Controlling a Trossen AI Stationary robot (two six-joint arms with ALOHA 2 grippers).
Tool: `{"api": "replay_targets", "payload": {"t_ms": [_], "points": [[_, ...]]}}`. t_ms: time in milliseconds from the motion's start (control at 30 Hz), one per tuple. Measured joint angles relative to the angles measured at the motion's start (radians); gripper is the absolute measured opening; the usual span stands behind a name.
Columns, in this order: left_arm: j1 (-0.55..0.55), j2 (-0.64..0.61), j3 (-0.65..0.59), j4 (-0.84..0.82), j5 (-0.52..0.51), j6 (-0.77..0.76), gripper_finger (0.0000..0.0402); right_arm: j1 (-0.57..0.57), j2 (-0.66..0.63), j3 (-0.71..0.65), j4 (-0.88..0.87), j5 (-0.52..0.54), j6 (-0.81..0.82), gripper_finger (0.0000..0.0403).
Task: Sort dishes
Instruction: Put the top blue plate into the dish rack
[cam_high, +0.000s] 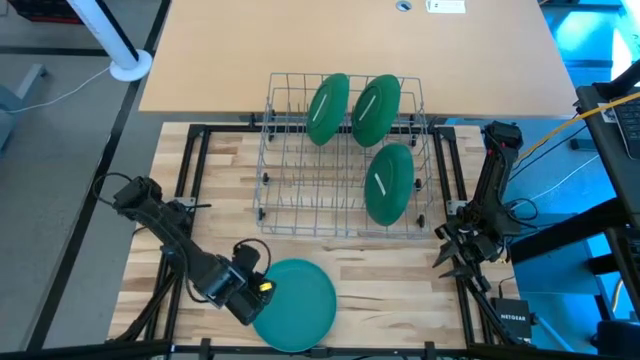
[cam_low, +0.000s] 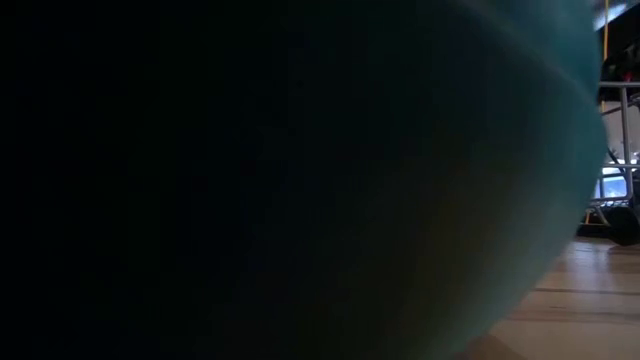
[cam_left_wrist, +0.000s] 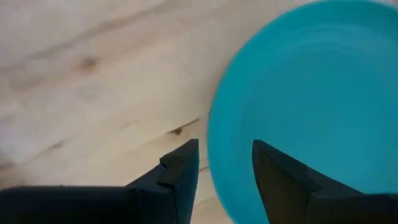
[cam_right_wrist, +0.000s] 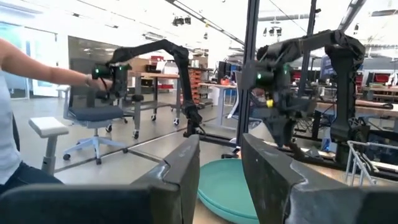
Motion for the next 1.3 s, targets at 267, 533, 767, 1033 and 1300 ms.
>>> {"api": "replay_targets", "payload": {"t_ms": [267,533,767,1033,1300], "points": [[0.013,0.0,-0.202,0.316,0.001,0.013,0.014,0.0,0.019,0.045,0.001,-0.019,0.005,0.0122],[0.013,0.0,-0.218,0.266,0.011,0.012,0.014,0.0,0.026,0.057,0.004,-0.033,0.005,0.0122],[0.013,0.0,-0.285,0.334,0.061,-0.027,0.014,0.0,0.026,0.058,-0.003,-0.034,0.005,0.0122],[0.013,0.0,-0.289,0.342,0.075,-0.072,0.0122,0.0,0.026,0.059,-0.011,-0.034,0.005,0.0122],[0.013,0.0,-0.289,0.365,0.075,-0.075,0.001,0.0,0.026,0.059,-0.023,-0.02,0.004,0.0122]]}}
